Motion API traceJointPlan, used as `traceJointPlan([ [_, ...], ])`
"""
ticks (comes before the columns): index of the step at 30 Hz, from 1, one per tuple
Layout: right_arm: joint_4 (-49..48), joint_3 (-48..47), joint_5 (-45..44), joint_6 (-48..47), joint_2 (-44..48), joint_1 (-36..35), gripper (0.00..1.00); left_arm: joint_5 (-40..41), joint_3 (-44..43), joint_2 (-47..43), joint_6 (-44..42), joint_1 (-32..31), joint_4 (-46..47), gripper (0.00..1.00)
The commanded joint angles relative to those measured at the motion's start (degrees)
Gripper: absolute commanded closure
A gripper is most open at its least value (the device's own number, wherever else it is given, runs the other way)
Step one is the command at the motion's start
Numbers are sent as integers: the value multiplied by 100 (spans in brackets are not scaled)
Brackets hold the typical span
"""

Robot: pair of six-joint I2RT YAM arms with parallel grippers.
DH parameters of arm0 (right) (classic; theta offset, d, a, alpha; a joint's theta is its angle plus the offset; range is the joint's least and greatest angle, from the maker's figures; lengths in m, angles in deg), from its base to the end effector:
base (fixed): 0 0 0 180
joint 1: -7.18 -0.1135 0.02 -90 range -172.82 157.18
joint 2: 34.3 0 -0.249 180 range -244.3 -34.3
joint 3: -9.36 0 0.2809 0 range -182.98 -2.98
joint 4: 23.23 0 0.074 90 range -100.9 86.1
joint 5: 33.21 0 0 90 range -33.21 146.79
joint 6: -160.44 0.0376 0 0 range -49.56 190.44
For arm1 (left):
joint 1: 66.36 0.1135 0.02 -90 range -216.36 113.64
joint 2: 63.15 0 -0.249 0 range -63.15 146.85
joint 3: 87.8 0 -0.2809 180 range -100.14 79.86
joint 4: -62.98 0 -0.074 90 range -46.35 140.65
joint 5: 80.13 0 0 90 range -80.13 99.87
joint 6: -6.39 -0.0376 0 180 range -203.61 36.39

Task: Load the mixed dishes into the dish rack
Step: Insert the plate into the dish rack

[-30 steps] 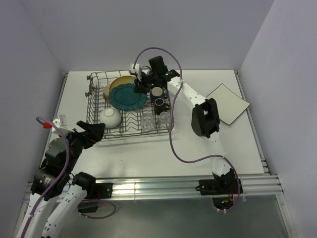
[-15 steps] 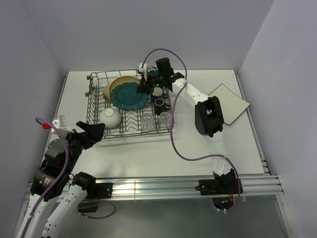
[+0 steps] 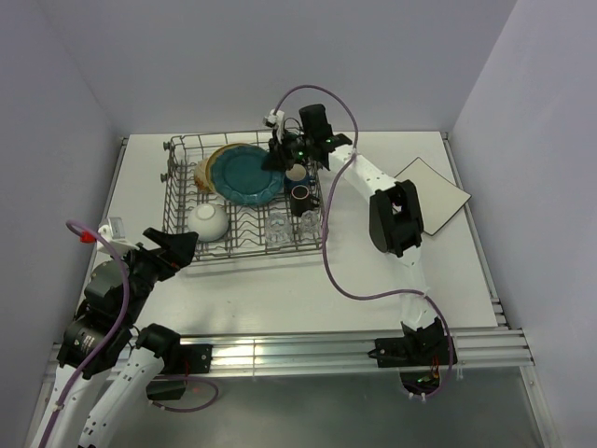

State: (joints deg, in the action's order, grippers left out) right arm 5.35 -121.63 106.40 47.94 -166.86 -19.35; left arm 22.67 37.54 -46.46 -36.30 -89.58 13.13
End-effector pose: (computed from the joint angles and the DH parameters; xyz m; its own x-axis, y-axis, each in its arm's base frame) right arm 0.4831 0.2732 0.2398 -0.0789 -0.3166 -0.9453 -0.9838 0.1780 0.0225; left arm 0.1055 -0.0362 0.3351 -0.2644 -0.6665 -0.6970 -0.0135 0.7252 -0.6884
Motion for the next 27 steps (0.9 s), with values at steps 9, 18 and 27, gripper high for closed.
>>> traceJointPlan([
  [9,-983,-783,831,1345,370,16,100,-14,14,-69,15,2,122,3],
  [18,-309,-712,665,424,405,-46,100,-14,31,-113,33,2,104,2],
  [27,220,-571,427,-457,397,-204,100,-5,14,-43,6,2,113,3],
])
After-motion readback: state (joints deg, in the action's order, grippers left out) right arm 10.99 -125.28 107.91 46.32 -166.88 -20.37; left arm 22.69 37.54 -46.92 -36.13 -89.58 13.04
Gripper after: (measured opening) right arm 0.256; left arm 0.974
